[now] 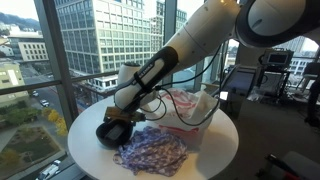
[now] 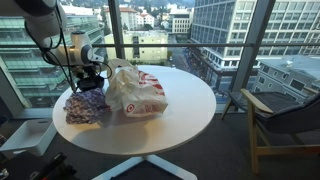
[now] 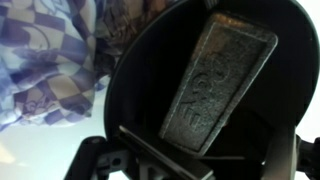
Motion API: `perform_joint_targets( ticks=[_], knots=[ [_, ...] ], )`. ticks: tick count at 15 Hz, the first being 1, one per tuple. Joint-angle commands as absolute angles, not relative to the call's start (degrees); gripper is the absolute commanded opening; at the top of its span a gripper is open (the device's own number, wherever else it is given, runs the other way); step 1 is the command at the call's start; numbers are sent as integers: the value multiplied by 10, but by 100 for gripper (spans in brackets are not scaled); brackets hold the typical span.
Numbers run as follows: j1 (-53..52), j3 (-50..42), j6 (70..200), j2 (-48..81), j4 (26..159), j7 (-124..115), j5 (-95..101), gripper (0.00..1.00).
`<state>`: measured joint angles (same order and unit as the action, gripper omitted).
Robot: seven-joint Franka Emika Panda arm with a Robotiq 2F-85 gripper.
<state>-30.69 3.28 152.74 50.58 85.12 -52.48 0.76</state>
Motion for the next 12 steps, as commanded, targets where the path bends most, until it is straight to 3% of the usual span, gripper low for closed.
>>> perform_joint_targets(
  ticks=[1,3,4,5,10,12],
  knots=[
    [-290,53,1495,546,795,-492,-12,100],
    [-287,60,1485,555,782,-481,-15,100],
    [-286,61,1479,557,777,-477,-17,75],
    [-287,60,1471,559,771,-479,-19,75],
    [-313,30,1369,547,759,-527,-6,36],
    [-324,22,1331,539,753,-540,6,31]
  ],
)
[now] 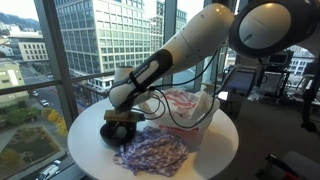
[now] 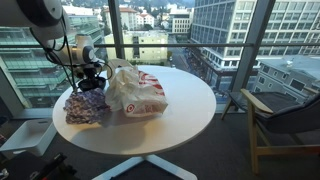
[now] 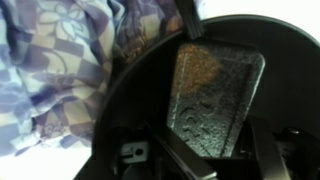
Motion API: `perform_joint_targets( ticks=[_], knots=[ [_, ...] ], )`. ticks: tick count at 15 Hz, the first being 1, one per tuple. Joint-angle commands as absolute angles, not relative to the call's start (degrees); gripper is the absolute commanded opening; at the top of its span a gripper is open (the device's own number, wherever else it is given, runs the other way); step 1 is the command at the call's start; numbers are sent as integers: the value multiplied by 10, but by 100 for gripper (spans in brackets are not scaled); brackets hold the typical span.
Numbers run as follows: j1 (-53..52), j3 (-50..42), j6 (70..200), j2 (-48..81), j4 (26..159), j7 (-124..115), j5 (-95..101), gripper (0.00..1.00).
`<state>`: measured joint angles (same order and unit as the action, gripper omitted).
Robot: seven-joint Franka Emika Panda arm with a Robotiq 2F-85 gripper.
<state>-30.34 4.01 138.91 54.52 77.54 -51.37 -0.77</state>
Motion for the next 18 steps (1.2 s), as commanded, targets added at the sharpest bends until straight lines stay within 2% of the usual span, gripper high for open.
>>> perform_joint_targets(
  ticks=[1,3,4,12,18],
  knots=[
    [-332,18,1314,530,753,-543,16,27],
    [-345,14,1294,506,761,-544,35,11],
    [-351,12,1292,494,765,-545,45,9],
    [-395,-40,1227,351,867,-610,129,11],
    [-346,-39,1229,255,979,-664,156,11]
  ],
)
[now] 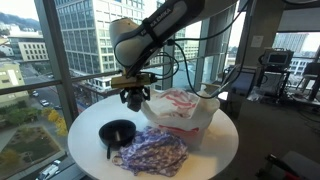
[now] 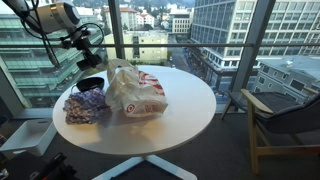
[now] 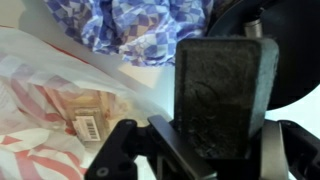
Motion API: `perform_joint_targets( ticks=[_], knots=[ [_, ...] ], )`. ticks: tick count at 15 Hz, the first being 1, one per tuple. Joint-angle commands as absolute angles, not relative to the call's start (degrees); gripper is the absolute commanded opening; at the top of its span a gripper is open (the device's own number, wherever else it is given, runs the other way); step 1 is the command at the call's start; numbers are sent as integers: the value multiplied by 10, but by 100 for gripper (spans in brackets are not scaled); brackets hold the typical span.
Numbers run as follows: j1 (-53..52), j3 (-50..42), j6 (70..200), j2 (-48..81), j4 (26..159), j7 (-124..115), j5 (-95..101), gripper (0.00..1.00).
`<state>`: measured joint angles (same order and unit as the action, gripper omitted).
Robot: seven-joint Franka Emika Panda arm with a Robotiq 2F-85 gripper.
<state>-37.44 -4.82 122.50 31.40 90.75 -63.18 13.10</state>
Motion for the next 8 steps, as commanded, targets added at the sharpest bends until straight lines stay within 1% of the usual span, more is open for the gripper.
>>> perform_joint_targets(
  ticks=[1,8],
  knots=[
    [-330,-35,1231,249,988,-664,155,11],
    [-214,-18,1242,278,1005,-614,145,12]
  ],
)
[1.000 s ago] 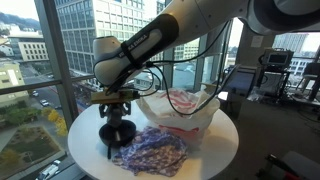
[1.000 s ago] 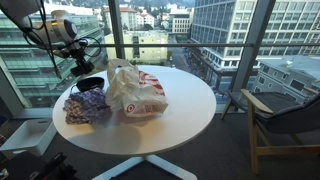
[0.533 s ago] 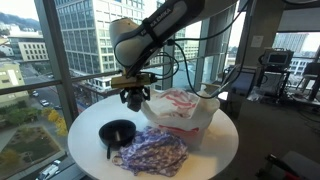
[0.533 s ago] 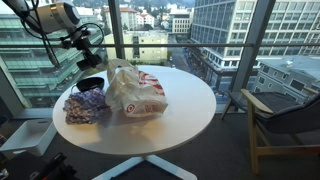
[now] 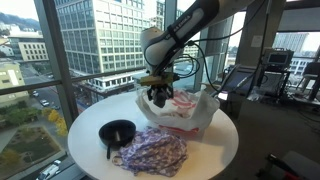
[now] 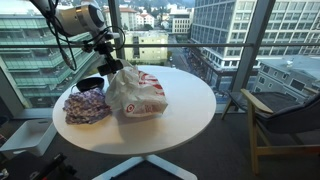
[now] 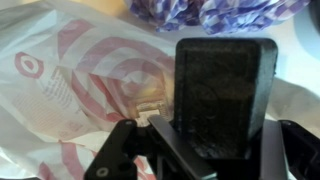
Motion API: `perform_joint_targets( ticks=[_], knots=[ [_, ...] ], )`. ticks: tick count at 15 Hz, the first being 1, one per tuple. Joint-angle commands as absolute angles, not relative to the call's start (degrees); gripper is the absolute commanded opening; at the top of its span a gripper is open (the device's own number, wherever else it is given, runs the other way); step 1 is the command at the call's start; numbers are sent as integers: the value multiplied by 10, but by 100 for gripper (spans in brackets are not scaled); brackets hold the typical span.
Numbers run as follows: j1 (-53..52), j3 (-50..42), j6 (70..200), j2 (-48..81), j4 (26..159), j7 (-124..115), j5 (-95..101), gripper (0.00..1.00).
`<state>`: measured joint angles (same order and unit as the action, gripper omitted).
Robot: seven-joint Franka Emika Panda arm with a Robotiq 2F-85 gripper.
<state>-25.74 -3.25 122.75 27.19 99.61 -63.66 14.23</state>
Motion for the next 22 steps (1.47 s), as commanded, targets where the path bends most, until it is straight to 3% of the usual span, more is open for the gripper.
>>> perform_joint_targets(
  ticks=[1,5,6,8,14,16,22],
  knots=[
    [-202,-17,1249,284,1005,-604,144,12],
    [-162,-11,1294,312,999,-553,128,18],
    [-157,-11,1304,317,999,-546,125,39],
    [-153,-10,1318,322,1000,-533,122,49],
    [-184,3,1327,289,1020,-494,141,96],
    [-208,-1,1285,286,1009,-497,166,100],
    [-254,54,1318,272,1016,-466,163,100]
  ],
)
